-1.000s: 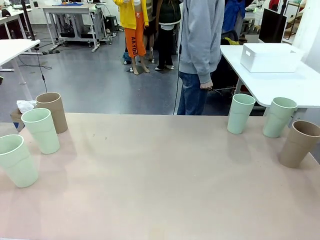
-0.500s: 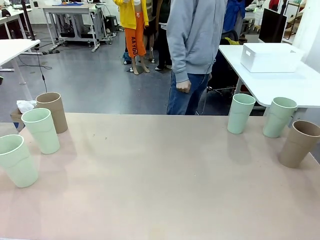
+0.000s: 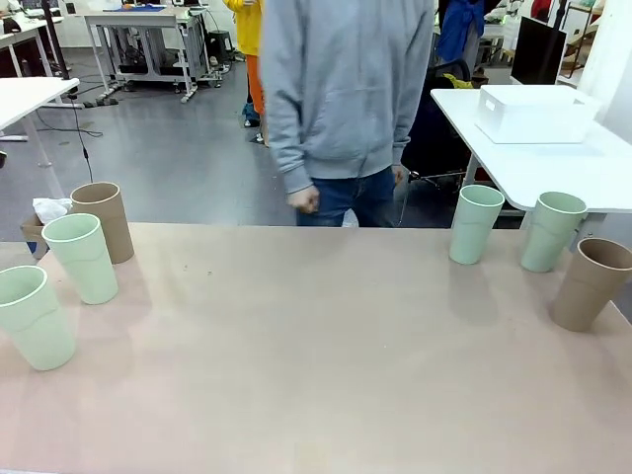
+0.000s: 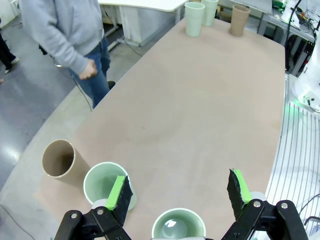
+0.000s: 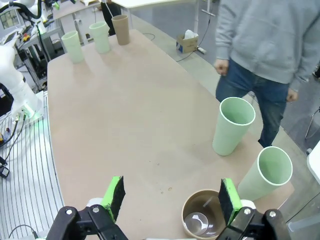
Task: Stack the cups and store them in the basket.
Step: Pick up two Reusable plastic cups , one in each hand.
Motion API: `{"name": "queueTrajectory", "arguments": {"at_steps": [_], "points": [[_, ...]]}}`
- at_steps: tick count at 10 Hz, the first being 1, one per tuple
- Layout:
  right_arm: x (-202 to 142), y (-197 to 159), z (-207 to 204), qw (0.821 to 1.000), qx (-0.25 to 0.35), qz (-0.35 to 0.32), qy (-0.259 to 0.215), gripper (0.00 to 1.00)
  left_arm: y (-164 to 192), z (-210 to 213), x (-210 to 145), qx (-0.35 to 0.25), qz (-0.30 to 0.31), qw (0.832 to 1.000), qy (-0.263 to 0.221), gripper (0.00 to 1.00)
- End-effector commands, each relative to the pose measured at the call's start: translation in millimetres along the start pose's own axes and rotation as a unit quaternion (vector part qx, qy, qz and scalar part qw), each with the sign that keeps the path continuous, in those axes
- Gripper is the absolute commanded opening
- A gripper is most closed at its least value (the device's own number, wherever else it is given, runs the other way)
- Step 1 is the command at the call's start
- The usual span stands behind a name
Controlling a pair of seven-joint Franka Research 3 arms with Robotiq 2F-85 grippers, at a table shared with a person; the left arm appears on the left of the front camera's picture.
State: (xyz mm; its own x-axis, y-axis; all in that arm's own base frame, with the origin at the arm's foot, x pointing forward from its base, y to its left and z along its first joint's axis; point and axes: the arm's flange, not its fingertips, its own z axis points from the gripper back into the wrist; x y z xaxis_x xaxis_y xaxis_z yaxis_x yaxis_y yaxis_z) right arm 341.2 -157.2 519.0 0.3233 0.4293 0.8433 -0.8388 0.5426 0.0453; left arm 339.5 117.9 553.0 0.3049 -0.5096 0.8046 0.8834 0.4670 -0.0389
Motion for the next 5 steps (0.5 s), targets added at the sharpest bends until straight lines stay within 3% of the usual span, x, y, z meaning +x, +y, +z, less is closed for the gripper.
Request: {"name": "queueTrajectory", "arguments": {"at_steps": [1, 5], "points": [[0.6, -2.5, -0.5, 1.000, 0.000, 0.013, -0.013, 1.00, -0.1, 1.7, 0.7, -0.004, -0.009, 1.000, -0.003, 1.00], [0.6, -2.5, -0.5, 1.000, 0.000, 0.013, -0.013, 1.00, -0.1, 1.7, 0.7, -0.004, -0.009, 1.000, -0.003, 1.00]]}}
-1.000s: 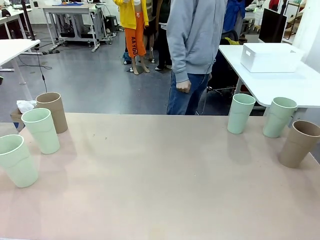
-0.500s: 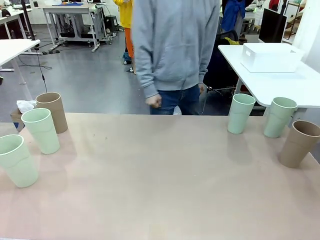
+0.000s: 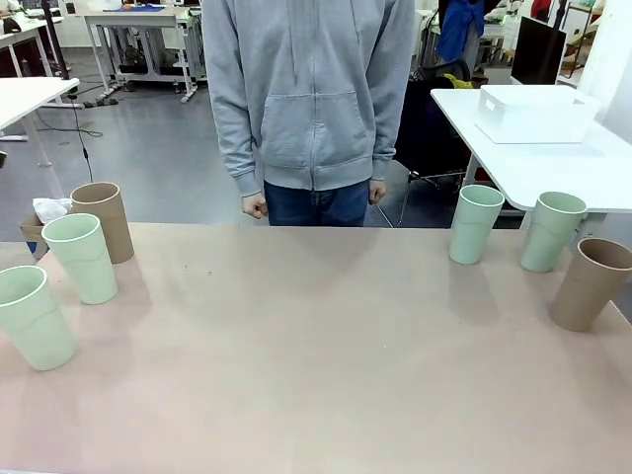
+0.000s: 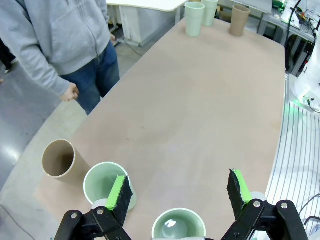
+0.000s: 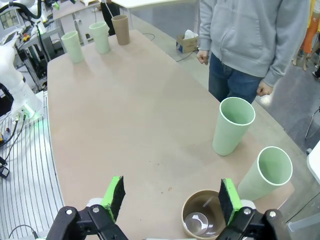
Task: Stack the cups and store them in the basket.
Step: Pick up two Reusable plastic cups , one in each hand.
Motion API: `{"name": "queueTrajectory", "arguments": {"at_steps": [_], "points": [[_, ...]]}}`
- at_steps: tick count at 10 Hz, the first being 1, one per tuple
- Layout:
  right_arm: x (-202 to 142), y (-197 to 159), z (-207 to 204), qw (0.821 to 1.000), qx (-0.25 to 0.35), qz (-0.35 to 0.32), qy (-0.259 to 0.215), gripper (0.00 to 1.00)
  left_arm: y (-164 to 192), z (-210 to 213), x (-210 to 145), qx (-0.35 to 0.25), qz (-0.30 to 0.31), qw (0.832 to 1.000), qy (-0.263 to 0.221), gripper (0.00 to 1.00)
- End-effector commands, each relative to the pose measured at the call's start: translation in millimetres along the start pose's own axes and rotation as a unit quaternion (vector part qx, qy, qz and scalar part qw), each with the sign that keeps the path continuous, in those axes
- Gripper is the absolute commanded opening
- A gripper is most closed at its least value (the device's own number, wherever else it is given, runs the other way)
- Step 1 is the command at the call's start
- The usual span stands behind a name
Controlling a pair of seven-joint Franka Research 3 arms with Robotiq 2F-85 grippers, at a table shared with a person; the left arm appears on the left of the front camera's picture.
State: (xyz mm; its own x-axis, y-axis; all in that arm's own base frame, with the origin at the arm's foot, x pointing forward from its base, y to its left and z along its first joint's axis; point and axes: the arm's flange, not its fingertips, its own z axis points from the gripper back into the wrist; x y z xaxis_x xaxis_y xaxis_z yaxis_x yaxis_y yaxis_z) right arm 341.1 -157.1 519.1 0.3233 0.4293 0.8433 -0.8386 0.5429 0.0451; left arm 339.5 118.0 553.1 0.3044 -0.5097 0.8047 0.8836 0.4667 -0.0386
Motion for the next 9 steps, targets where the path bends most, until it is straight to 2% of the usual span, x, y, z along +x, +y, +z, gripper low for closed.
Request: {"name": "queueTrajectory", "arguments": {"at_steps": [1, 9], "points": [[0.5, -2.5, -0.5, 1.000, 0.001, 0.013, -0.013, 1.00, -0.1, 1.5, 0.7, -0.003, -0.009, 1.000, -0.003, 1.00], [0.5, -2.5, -0.5, 1.000, 0.001, 0.013, -0.013, 1.00, -0.1, 1.5, 0.7, -0.003, -0.009, 1.000, -0.003, 1.00]]}}
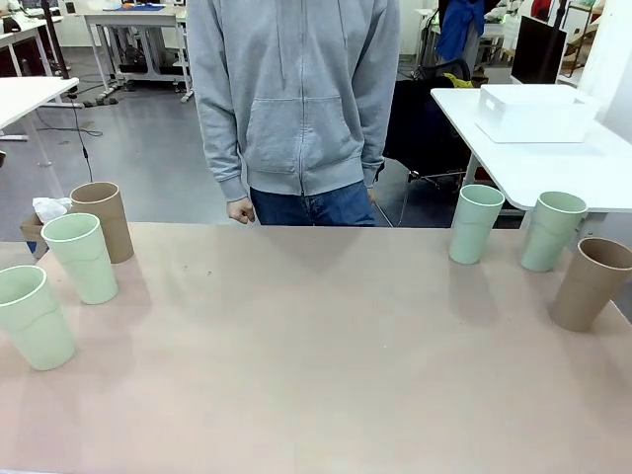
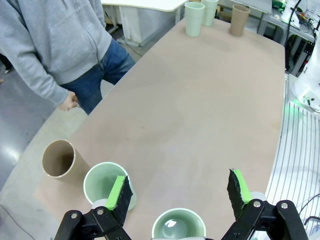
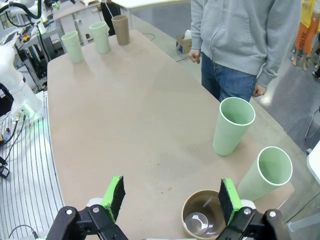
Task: Stack the cups and store them in the basket.
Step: Pick up two Reusable plastic cups , one in each hand.
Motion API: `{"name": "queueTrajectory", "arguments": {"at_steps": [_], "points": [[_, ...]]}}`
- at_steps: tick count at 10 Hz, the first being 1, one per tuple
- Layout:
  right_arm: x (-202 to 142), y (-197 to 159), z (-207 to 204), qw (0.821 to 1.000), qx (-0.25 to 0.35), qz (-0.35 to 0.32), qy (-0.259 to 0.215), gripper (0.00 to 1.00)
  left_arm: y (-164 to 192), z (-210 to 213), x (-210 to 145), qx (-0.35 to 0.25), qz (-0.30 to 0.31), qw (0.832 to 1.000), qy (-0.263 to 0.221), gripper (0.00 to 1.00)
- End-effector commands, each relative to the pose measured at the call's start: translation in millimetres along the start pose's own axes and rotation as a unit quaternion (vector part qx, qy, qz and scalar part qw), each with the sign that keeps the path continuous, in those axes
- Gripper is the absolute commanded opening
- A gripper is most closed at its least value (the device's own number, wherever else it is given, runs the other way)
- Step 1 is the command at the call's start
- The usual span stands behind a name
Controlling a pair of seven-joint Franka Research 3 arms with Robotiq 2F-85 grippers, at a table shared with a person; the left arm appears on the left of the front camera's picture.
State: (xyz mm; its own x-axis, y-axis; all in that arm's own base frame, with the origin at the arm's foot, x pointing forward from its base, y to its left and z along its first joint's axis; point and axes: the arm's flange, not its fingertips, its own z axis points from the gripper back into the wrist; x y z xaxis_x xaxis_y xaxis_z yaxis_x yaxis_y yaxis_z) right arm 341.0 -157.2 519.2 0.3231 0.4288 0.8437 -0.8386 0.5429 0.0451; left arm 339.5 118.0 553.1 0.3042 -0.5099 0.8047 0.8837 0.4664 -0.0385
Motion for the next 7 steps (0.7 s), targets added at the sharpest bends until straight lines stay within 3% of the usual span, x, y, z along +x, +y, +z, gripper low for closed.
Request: {"name": "queueTrajectory", "arguments": {"at_steps": [1, 7], "points": [[0.6, -2.6, -0.7, 1.000, 0.001, 0.013, -0.012, 1.00, -0.1, 1.5, 0.7, -0.003, -0.009, 1.000, -0.003, 1.00], [0.6, -2.6, -0.7, 1.000, 0.001, 0.013, -0.012, 1.00, -0.1, 1.5, 0.7, -0.003, -0.009, 1.000, -0.003, 1.00]]}}
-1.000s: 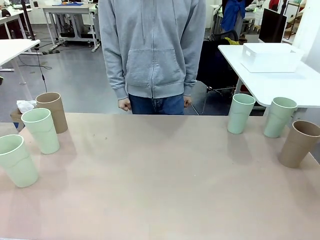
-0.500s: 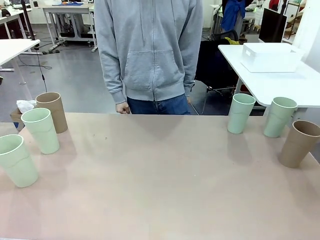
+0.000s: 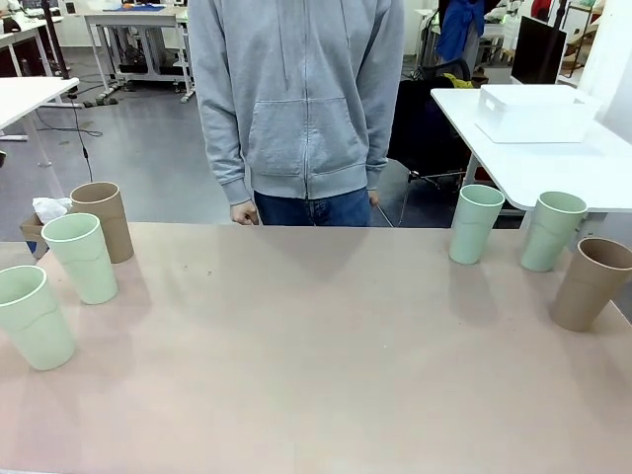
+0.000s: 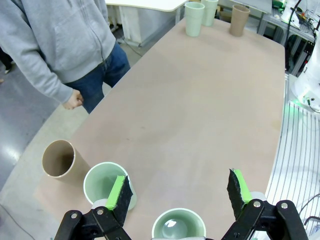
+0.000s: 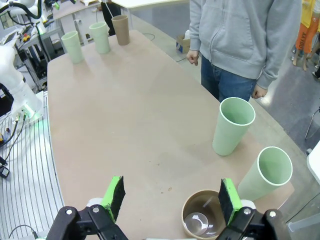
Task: Stack the cups and store them in the basket.
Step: Pick up two Reusable plastic cups , one in each hand.
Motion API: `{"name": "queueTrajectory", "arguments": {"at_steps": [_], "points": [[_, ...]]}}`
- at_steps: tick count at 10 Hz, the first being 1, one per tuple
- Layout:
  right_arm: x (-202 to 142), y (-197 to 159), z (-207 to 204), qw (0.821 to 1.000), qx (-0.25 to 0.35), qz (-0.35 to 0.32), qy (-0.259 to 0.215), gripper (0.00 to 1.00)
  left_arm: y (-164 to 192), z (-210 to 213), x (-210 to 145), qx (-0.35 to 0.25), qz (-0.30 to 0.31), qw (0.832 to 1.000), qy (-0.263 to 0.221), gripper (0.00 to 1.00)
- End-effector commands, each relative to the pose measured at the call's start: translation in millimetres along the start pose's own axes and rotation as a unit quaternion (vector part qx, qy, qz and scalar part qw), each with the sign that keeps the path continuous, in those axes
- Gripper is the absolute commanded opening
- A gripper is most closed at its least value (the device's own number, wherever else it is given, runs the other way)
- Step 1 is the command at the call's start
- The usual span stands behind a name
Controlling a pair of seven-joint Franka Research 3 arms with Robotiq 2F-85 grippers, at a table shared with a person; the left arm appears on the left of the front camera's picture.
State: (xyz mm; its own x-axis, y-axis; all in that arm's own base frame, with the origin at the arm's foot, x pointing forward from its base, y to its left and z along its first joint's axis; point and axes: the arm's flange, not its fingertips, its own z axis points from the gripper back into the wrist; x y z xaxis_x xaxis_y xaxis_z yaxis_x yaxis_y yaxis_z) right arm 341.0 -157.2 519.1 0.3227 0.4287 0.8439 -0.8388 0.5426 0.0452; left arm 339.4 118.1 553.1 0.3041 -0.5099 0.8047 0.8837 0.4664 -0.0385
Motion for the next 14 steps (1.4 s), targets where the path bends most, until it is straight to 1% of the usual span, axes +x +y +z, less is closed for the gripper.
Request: {"name": "queueTrajectory", "arguments": {"at_steps": [1, 3, 4, 5, 6, 7, 8, 9, 10, 11, 12, 13, 14], "points": [[1, -3, -1, 1.000, 0.001, 0.013, -0.012, 1.00, 0, 1, 1, -0.003, -0.009, 1.000, -0.003, 1.00], [1, -3, -1, 1.000, 0.001, 0.013, -0.012, 1.00, 0, 1, 1, -0.003, -0.009, 1.000, -0.003, 1.00], [0, 0, 0, 1.000, 0.000, 0.000, 0.000, 1.00, 0, 0, 0, 0.000, 0.000, 1.000, 0.000, 1.00], [11, -29, 7, 1.000, 0.016, -0.021, 0.003, 1.00, 19, 9, 4, -0.018, 0.011, 1.000, -0.002, 1.00], [15, -63, 8, 0.999, 0.034, -0.037, -0.007, 1.00, 38, 19, 0, -0.034, 0.013, 0.999, -0.011, 1.00], [12, -100, 12, 0.996, 0.076, -0.038, -0.026, 1.00, 58, 32, -6, -0.056, 0.012, 0.998, -0.027, 1.00], [2, -130, 14, 0.992, 0.109, -0.042, -0.049, 1.00, 75, 43, -13, -0.074, 0.006, 0.996, -0.039, 1.00], [-16, -156, 13, 0.987, 0.141, -0.047, -0.065, 1.00, 87, 54, -28, -0.090, 0.000, 0.994, -0.058, 1.00], [-36, -180, 16, 0.984, 0.154, -0.041, -0.084, 1.00, 99, 63, -45, -0.111, -0.009, 0.991, -0.078, 1.00], [-61, -201, 21, 0.977, 0.180, -0.039, -0.111, 1.00, 112, 73, -69, -0.123, -0.019, 0.988, -0.096, 1.00], [-82, -214, 25, 0.968, 0.206, -0.033, -0.136, 1.00, 117, 80, -94, -0.129, -0.028, 0.984, -0.116, 1.00], [-103, -222, 31, 0.964, 0.213, -0.026, -0.156, 1.00, 118, 84, -117, -0.129, -0.045, 0.981, -0.138, 1.00], [-122, -222, 37, 0.960, 0.217, -0.019, -0.175, 1.00, 115, 83, -137, -0.136, -0.058, 0.976, -0.158, 1.00]]}}
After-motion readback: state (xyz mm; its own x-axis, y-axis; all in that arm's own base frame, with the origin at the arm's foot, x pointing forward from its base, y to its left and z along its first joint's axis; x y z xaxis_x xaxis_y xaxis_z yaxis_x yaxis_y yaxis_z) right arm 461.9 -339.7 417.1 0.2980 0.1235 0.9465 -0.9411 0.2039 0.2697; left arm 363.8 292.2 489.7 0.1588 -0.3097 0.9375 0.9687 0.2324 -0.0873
